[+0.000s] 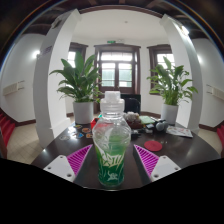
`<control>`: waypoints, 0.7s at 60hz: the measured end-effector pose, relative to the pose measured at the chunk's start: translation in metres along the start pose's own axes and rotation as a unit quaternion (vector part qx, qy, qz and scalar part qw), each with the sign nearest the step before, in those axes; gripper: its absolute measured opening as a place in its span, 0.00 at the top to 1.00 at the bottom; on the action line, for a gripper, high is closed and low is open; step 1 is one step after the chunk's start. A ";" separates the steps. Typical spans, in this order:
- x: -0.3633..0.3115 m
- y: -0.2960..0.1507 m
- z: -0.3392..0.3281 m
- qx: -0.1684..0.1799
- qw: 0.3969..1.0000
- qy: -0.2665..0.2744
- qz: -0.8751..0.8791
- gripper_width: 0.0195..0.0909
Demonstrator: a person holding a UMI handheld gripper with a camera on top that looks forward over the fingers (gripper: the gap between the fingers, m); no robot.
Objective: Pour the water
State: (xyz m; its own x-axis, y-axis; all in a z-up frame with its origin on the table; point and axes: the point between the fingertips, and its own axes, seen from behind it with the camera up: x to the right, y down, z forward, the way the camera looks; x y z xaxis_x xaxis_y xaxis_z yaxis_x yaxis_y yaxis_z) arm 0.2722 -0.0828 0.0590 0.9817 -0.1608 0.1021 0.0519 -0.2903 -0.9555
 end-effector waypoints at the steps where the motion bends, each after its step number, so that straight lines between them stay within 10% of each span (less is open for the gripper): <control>1: -0.002 -0.001 0.002 0.002 1.000 -0.003 0.001 0.15; 7: -0.014 -0.007 0.015 0.022 0.999 -0.027 0.004 0.50; 19: -0.009 -0.009 0.021 0.047 0.998 -0.017 0.026 0.77; 42: -0.047 -0.013 0.033 0.026 0.996 -0.027 0.080 0.82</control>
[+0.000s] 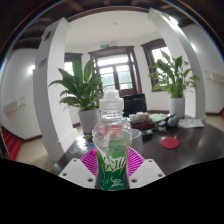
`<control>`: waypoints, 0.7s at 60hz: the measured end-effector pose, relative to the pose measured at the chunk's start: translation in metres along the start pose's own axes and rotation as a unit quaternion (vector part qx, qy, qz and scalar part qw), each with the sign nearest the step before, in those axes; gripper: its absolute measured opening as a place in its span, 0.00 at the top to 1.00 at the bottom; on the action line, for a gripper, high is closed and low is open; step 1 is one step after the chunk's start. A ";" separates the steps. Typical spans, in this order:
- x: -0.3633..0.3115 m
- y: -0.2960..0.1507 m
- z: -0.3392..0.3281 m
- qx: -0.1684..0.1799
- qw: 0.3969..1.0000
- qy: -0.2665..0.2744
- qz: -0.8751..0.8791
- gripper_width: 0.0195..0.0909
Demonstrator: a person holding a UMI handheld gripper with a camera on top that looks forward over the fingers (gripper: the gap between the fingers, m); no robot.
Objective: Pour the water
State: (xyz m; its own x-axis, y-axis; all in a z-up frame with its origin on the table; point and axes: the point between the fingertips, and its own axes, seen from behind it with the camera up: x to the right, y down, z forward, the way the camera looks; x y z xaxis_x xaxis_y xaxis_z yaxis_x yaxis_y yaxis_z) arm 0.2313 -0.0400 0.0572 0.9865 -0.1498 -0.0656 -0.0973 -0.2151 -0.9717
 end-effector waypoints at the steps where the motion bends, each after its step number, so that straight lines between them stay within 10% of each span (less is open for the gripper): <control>1: -0.009 0.002 0.002 -0.003 1.000 -0.005 0.016 0.82; 17: -0.118 -0.036 0.067 -0.018 0.892 -0.106 0.439 0.81; 42: -0.066 -0.112 0.123 0.052 0.584 -0.133 0.799 0.82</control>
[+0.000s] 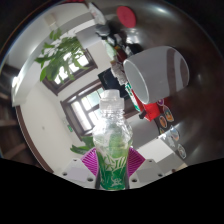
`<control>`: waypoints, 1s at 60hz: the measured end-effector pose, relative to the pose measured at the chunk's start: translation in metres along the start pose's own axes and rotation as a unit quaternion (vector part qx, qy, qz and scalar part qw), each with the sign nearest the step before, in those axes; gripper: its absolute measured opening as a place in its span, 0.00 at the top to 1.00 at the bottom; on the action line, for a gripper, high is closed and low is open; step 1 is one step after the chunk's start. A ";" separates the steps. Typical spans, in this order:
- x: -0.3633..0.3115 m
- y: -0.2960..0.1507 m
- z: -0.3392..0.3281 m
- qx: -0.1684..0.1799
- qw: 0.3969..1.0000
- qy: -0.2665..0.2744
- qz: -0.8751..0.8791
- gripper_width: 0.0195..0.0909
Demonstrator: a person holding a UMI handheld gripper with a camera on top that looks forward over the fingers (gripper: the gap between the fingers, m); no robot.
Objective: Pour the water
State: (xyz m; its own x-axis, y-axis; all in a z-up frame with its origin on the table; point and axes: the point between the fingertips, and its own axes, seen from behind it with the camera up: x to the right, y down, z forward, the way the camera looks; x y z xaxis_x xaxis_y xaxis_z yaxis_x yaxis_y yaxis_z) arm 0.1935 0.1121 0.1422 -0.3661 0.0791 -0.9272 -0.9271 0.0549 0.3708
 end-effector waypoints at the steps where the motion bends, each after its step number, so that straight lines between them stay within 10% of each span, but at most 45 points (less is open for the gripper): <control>1: -0.001 -0.002 0.001 0.003 1.000 -0.003 0.013 0.82; 23: 0.008 -0.013 0.003 0.010 0.996 0.009 0.083 0.82; 38: -0.040 0.017 -0.006 -0.039 0.977 0.002 -0.211 0.81; 60: -0.151 -0.094 -0.003 0.034 0.647 0.103 -0.755 0.78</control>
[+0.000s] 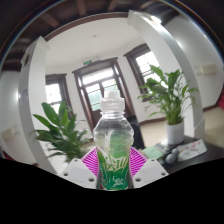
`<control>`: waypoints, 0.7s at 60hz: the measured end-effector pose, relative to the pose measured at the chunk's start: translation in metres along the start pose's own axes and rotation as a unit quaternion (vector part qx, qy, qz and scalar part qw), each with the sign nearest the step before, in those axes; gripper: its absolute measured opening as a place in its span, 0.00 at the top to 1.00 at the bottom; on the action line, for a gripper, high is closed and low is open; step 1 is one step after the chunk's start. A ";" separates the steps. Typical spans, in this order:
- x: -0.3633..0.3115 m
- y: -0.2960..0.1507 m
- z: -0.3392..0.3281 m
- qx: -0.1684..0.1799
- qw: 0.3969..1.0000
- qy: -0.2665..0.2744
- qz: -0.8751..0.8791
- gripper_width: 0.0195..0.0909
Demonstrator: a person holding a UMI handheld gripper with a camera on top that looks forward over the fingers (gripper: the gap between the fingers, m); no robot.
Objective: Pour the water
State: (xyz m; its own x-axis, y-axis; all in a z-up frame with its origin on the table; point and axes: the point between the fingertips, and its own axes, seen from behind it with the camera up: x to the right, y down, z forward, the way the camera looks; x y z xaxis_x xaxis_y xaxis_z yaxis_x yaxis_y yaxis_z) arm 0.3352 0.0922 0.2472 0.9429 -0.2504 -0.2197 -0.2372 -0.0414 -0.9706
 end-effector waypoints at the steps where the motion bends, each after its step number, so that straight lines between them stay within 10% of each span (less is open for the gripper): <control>1: 0.009 -0.001 0.002 0.002 1.000 0.012 -0.013 0.78; 15: 0.136 0.040 0.014 -0.032 0.979 0.132 -0.149 0.78; 34: 0.207 0.131 0.024 -0.074 0.977 0.149 -0.137 0.77; 42: 0.207 0.131 0.019 -0.041 0.983 0.142 -0.111 0.78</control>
State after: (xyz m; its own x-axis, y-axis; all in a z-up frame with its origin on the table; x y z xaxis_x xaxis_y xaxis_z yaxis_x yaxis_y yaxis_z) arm 0.5041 0.0532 0.0728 0.8725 -0.4867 0.0439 -0.0623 -0.1999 -0.9778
